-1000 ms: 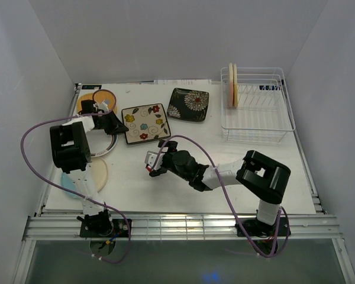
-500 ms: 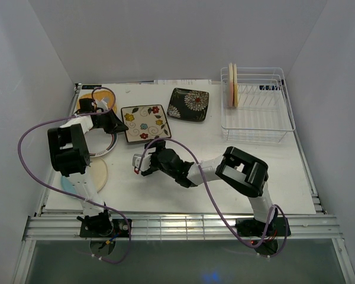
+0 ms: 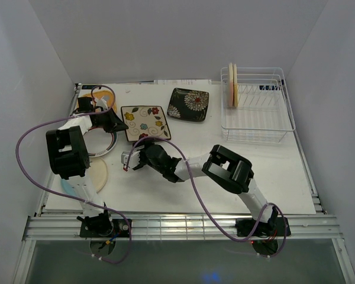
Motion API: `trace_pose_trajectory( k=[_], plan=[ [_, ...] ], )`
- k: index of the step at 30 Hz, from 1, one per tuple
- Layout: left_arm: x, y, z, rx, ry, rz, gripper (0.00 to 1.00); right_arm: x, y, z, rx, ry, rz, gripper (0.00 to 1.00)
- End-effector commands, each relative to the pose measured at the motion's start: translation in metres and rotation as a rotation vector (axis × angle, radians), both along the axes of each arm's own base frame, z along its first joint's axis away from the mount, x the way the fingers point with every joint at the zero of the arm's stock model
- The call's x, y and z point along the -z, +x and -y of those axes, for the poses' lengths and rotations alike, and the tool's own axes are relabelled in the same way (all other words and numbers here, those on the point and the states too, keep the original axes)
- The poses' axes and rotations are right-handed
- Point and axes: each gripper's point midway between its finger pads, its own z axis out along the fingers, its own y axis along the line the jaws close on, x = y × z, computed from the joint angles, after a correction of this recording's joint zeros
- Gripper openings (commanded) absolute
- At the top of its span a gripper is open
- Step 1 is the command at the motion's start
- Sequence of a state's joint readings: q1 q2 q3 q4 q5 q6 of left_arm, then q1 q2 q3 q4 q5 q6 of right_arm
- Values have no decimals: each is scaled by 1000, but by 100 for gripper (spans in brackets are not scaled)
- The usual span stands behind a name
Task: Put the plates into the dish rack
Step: Pick up the plate at the center of the board.
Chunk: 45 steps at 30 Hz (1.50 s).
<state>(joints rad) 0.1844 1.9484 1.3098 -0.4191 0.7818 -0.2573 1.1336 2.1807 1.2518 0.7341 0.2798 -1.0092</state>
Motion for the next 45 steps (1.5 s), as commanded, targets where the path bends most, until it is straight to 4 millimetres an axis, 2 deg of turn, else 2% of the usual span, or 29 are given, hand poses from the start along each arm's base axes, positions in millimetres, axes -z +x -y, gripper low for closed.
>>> trace_pose_trajectory(
  k=[1,8,9,11,17,23,27,30,31,34,37,38,41,45],
  plan=[
    [-40,-4,8,58,-36,102,0,-16,10,-13,9,38,54,79],
    [-41,-7,9,66,-43,104,0,-11,21,-22,24,53,69,74],
    [-41,-7,10,69,-43,106,0,-5,23,-22,31,46,66,73],
    [-42,-8,10,70,-43,108,0,-9,29,-25,44,62,77,67],
    [-42,-9,13,87,-64,107,0,-12,41,-25,69,107,82,64],
    [-43,-8,12,90,-57,115,0,-15,56,-20,98,138,101,53],
    [-43,-10,15,104,-77,114,0,-12,61,-23,98,138,100,46],
    [-43,-9,15,106,-76,117,0,-12,62,-24,102,137,97,41],
    [-43,-9,15,107,-74,117,0,-11,62,-24,100,136,95,36],
    [-45,-10,15,109,-76,121,0,-11,61,-24,95,132,94,33],
    [-45,-10,15,113,-76,125,0,-9,61,-23,98,127,95,18],
    [-45,-10,15,116,-76,129,0,-9,60,-22,96,125,94,9],
    [-45,-10,16,123,-82,124,0,-6,59,-19,98,123,93,8],
    [-44,-10,15,125,-77,123,0,-12,56,-13,101,147,108,8]
  ],
)
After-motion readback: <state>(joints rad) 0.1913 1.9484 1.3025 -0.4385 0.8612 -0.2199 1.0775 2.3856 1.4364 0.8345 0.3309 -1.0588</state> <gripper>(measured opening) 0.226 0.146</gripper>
